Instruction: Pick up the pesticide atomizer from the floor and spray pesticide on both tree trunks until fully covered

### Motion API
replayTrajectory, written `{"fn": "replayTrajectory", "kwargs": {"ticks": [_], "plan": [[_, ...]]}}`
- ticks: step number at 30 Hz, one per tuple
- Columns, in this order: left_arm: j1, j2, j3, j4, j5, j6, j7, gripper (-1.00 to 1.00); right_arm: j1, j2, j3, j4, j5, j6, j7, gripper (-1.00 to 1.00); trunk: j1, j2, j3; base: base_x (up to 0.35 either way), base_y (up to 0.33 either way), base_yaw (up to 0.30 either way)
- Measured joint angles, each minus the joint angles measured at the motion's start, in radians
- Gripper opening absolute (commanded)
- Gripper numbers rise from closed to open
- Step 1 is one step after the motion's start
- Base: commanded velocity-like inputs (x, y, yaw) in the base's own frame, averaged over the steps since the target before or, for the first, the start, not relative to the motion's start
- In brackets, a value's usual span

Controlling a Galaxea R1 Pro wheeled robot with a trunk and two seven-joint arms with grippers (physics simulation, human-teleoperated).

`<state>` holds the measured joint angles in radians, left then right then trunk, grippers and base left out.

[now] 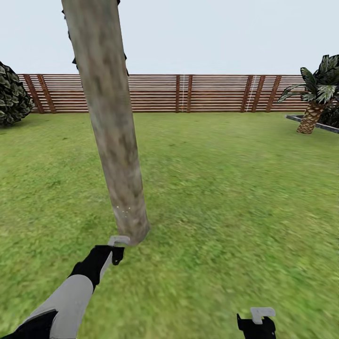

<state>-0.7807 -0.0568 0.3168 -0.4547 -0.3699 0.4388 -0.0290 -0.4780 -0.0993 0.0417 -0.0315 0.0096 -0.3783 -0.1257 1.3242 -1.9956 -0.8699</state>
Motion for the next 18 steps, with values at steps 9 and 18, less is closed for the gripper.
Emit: {"fn": "replayTrajectory", "kwargs": {"ticks": [9,18], "plan": [[-0.051,0.025,-0.016,-0.021,0.008,0.102,-0.046,-1.00,0.000,0.004,0.001,0.000,0.000,0.000,0.000,1.00,0.000,0.000,0.000,0.000,0.000,0.015],[-0.084,0.099,-0.017,-0.055,0.009,0.185,-0.102,-1.00,0.000,0.004,0.000,0.000,0.000,0.000,0.000,1.00,0.000,0.000,0.000,0.000,0.000,0.188]]}}
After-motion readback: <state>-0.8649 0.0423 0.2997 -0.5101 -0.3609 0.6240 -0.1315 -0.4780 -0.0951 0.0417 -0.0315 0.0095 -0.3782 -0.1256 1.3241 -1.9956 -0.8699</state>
